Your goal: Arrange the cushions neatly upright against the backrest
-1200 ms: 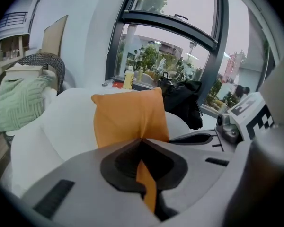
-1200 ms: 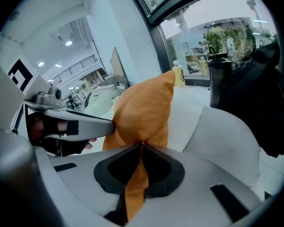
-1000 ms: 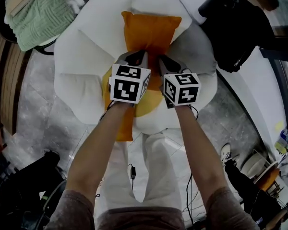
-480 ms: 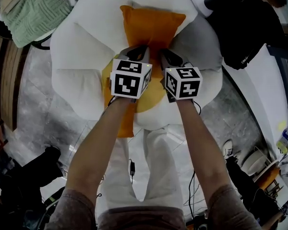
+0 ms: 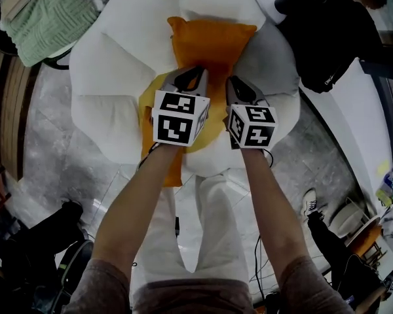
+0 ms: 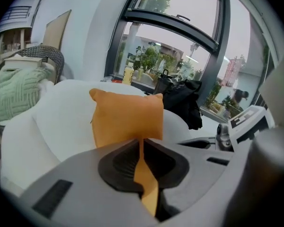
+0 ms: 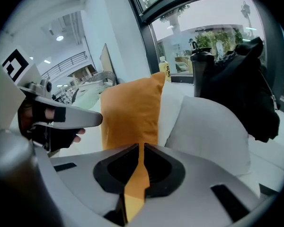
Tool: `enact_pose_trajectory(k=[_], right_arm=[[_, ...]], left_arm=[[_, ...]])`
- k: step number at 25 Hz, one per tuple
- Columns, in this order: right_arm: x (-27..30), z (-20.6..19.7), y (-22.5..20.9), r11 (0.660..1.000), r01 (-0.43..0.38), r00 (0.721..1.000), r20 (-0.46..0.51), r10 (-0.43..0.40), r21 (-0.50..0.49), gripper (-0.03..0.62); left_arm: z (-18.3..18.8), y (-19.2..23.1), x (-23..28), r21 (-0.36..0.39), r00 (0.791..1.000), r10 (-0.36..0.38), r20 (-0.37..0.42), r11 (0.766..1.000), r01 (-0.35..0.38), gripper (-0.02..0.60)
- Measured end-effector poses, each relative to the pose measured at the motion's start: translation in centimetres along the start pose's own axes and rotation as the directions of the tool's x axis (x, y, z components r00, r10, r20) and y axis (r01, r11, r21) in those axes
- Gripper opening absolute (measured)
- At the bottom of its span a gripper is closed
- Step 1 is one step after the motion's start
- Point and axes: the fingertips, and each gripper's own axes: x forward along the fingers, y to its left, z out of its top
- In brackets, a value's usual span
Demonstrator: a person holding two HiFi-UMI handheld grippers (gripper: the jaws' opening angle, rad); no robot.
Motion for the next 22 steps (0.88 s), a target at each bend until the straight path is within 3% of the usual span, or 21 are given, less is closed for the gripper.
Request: enact_pose_trajectory(k=[11,18,22], right_arm=[[-1.4,-0.1,3.5,0.996,-0.083,0.997,-0.011,0.083,-0.03,0.046],[-1.3,-0.5,7.5,0.989,-0.134,0.991,-0.032,0.132,-0.059,0.046],[-0.8,-1.1,10.8,0.983,-0.162,0.986,-0.049,0.158,-0.084,0.046]], left_arm=[[-0.6,0.4,-2.3,-0.039,1.0,-0.019,-0.006,0.999,0.019,0.004],[-2.0,2.5,-5.3,-0.087,1.0,0.009,0.018,0.996,-0.007,0.003],[-3.8,5.5,-8.1,-0.107,0.998,0.06,0.015,0.993,-0.058,0.005]])
